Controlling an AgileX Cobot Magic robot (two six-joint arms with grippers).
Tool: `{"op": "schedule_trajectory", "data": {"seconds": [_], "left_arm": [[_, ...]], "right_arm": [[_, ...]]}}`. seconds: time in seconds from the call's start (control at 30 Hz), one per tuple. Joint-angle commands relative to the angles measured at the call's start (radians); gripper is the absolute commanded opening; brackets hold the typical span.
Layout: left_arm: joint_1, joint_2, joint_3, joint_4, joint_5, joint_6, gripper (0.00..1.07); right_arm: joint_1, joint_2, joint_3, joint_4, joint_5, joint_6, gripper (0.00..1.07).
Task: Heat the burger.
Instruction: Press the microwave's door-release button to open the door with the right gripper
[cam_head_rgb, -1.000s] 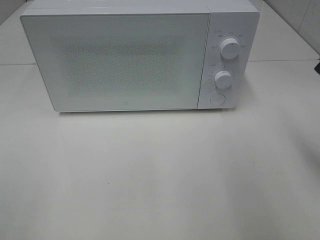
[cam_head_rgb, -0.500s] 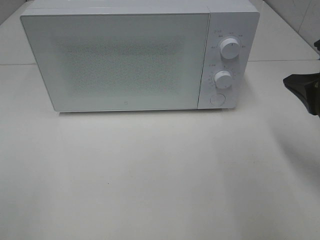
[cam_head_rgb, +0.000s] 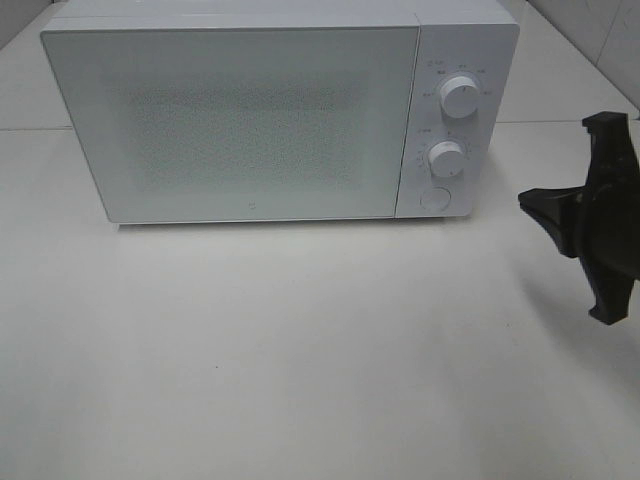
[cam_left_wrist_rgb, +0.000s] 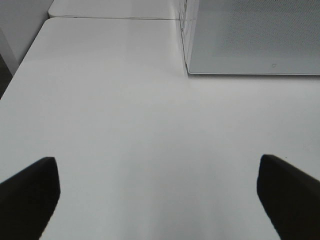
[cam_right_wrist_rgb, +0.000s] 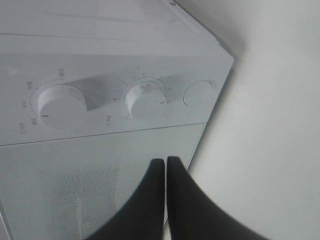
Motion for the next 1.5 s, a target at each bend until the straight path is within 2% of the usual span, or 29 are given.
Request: {"op": "schedule_trajectory", "data": {"seconds": [0.03, 0.07, 0.13, 0.17, 0.2, 0.27, 0.33, 0.8, 0.97, 1.5], "left_arm": [[0.003, -0.012, 0.002, -0.008, -0.012, -0.004, 1.00], [0.003, -0.012, 0.002, -0.008, -0.012, -0.004, 1.00], [0.003, -0.012, 0.002, -0.008, -0.012, -0.004, 1.00], [0.003, -0.012, 0.002, -0.008, -0.012, -0.004, 1.00], [0.003, -0.012, 0.002, -0.008, -0.012, -0.004, 1.00], [0.003, -0.012, 0.002, -0.008, -0.012, -0.004, 1.00], [0.003, -0.012, 0.002, -0.008, -0.012, -0.004, 1.00], [0.003, -0.012, 0.002, -0.008, -0.012, -0.004, 1.00], [0.003, -0.012, 0.002, -0.008, -0.012, -0.004, 1.00], [0.003, -0.012, 0.002, -0.008, -0.012, -0.004, 1.00]], "right_arm": [[0.090, 0.055, 0.002, 0.131, -0.058, -0.025, 0.00], [0.090, 0.055, 0.002, 0.131, -0.058, -0.025, 0.00], [0.149, 0.117, 0.000, 0.231, -0.132, -0.061, 0.00], [0.149, 0.117, 0.000, 0.231, -0.132, -0.061, 0.00], [0.177, 0.162, 0.000, 0.292, -0.185, -0.071, 0.00], [0.186, 0.181, 0.000, 0.313, -0.201, -0.072, 0.00], [0.212, 0.264, -0.010, 0.387, -0.242, -0.071, 0.00], [0.216, 0.380, -0.154, 0.437, -0.197, -0.067, 0.00], [0.216, 0.441, -0.243, 0.472, -0.155, -0.060, 0.00], [0.216, 0.558, -0.377, 0.530, -0.153, -0.064, 0.00]]}}
